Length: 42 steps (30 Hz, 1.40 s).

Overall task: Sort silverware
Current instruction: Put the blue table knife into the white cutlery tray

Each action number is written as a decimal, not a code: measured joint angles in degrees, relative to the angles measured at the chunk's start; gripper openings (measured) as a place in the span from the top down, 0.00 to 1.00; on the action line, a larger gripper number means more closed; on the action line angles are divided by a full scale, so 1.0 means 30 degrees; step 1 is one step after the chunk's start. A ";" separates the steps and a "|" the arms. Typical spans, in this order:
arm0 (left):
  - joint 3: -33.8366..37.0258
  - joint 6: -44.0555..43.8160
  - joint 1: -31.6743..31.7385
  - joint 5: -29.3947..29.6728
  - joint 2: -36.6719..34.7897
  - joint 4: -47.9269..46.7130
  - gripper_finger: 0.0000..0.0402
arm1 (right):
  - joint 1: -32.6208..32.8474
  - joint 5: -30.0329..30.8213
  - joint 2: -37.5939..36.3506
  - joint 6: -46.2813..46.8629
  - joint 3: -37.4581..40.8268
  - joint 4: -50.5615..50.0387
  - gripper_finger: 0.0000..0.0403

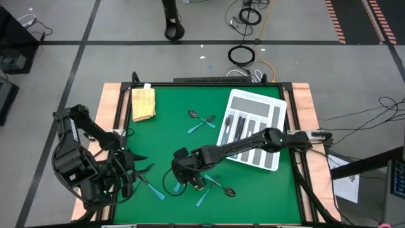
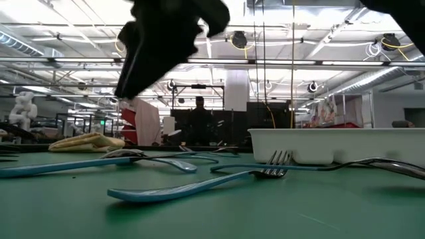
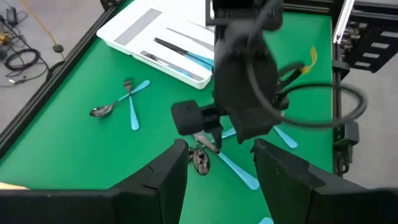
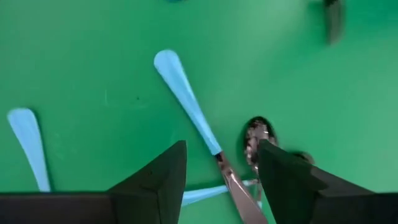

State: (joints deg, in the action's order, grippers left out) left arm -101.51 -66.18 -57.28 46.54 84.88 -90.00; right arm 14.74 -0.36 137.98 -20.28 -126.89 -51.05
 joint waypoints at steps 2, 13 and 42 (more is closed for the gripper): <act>0.0000 -0.0336 -0.0094 -0.0003 0.0000 0.0001 0.54 | 0.0016 -0.0012 0.0362 -0.0328 0.0000 -0.0352 0.56; 0.0000 -0.0837 -0.0450 0.0007 0.0000 -0.0005 0.54 | -0.0205 0.0089 0.1402 -0.2102 0.0000 0.0535 0.56; 0.0007 -0.0829 -0.0582 -0.0430 0.0007 0.0003 0.54 | -0.0604 0.0330 0.3161 -0.2257 -0.0051 0.0875 0.97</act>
State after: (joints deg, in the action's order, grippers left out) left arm -101.49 -68.66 -59.02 45.26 84.90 -90.00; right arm 12.93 0.63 147.47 -27.05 -127.04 -48.42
